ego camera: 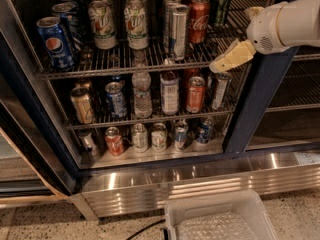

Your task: Pick coke can from top shelf of fridge

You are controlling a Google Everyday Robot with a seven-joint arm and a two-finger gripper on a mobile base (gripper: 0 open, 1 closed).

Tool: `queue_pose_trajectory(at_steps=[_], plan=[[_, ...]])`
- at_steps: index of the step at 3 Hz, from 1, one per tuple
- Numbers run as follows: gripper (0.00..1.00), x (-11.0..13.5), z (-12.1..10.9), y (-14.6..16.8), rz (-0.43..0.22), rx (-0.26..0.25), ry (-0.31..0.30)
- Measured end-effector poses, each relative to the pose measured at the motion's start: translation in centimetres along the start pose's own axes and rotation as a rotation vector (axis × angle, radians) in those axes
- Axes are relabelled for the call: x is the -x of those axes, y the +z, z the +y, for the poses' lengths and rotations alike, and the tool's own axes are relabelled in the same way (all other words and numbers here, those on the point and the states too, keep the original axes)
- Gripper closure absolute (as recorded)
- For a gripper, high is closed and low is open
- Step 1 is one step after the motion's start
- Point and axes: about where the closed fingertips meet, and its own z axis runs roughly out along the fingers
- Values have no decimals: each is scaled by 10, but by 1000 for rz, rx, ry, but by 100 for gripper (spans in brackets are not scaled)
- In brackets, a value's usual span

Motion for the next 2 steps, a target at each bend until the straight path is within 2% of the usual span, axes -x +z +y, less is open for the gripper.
queue_pose_trajectory(at_steps=[2], plan=[[12, 0, -9, 16, -26, 15, 14]])
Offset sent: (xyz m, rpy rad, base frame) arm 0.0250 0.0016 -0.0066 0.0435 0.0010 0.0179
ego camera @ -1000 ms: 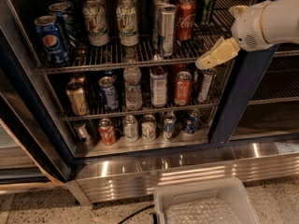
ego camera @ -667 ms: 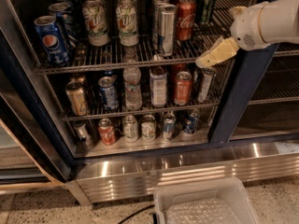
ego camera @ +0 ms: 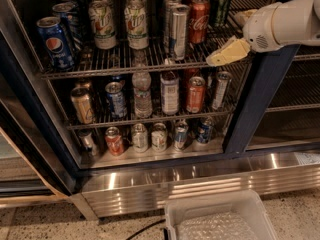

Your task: Pick coke can from top shelf of fridge

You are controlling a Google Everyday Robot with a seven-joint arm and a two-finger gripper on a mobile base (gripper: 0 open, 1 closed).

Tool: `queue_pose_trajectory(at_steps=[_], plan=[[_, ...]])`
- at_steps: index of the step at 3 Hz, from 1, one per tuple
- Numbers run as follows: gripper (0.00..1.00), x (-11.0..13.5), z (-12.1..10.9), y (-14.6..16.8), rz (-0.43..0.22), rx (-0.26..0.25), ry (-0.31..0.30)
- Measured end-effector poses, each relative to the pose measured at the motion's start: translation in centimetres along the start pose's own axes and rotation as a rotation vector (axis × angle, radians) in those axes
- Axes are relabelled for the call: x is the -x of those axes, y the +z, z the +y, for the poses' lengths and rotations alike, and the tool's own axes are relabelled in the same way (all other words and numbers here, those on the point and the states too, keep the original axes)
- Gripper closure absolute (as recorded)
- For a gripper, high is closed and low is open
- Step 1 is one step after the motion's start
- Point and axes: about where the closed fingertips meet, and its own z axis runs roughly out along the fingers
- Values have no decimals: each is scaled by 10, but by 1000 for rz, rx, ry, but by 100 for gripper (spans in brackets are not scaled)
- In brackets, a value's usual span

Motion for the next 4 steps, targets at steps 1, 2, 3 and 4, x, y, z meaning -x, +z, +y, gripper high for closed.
queue_pose_trajectory(at_steps=[1, 2, 3, 4], plan=[[11, 5, -5, 4, -22, -4, 6], [6, 8, -5, 5, -27, -6, 3], [0, 8, -4, 5, -26, -6, 3], [0, 13, 9, 13, -16, -14, 30]])
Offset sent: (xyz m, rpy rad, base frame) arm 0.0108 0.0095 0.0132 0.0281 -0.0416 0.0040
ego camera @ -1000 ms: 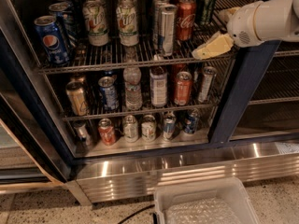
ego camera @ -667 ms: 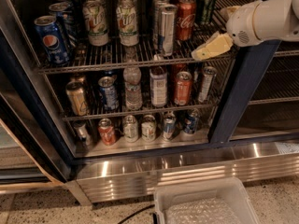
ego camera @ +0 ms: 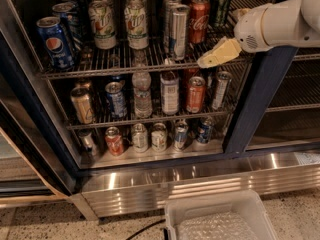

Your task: Pick coke can from top shelf of fridge

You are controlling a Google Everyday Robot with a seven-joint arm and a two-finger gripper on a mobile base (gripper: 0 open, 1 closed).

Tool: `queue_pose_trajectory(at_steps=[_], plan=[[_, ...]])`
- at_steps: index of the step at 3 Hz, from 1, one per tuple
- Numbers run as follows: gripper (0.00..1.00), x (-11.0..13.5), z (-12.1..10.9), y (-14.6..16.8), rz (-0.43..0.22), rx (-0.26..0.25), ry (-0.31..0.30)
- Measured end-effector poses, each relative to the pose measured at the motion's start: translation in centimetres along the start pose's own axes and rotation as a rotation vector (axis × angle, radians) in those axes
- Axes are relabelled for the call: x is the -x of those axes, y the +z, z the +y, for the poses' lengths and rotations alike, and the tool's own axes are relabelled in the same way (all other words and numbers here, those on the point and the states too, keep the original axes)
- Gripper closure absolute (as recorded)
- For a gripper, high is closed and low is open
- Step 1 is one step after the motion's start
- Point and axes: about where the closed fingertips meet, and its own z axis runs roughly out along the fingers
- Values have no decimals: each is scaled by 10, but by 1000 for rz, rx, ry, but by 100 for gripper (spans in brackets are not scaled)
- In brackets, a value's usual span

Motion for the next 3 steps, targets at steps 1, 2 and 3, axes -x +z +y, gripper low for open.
queue_pose_trajectory(at_steps=[1, 2, 3], plan=[[0, 0, 0, 0, 0, 0, 0], [0, 4, 0, -3, -17, -43, 26], [0, 1, -1, -10, -51, -104, 73]])
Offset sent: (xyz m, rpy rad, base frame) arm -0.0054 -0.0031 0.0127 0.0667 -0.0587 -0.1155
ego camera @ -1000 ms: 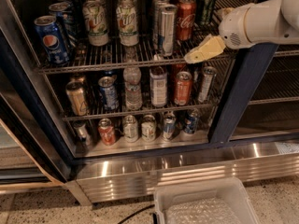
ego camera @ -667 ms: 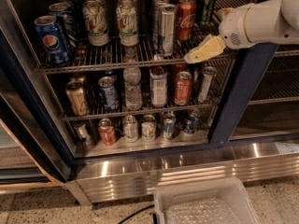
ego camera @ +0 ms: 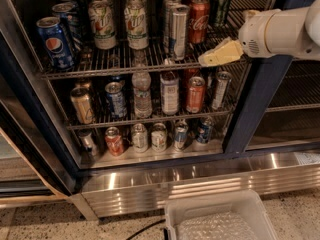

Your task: Pick coke can from top shelf of fridge

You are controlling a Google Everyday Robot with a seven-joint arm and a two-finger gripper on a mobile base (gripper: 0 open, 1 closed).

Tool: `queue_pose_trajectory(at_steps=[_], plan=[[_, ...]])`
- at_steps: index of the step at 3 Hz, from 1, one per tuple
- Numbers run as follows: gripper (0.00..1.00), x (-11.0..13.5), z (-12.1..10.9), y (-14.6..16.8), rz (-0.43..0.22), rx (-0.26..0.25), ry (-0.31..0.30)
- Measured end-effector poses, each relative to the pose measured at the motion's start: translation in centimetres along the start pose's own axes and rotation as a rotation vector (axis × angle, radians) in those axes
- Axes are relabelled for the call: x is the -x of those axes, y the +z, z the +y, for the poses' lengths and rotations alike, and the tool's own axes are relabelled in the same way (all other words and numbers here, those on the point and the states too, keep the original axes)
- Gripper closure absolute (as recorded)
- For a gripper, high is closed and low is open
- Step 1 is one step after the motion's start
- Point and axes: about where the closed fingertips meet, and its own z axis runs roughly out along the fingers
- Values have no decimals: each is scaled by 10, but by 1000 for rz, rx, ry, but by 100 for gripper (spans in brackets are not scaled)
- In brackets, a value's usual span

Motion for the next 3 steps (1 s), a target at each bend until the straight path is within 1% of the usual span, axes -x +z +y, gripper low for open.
queue_pose_trajectory(at_steps=[1, 2, 3], plan=[[0, -6, -3, -5, -39, -52, 51], [0, -13, -3, -3, -78, -82, 94], [0, -9, 4, 2, -119, -93, 101]])
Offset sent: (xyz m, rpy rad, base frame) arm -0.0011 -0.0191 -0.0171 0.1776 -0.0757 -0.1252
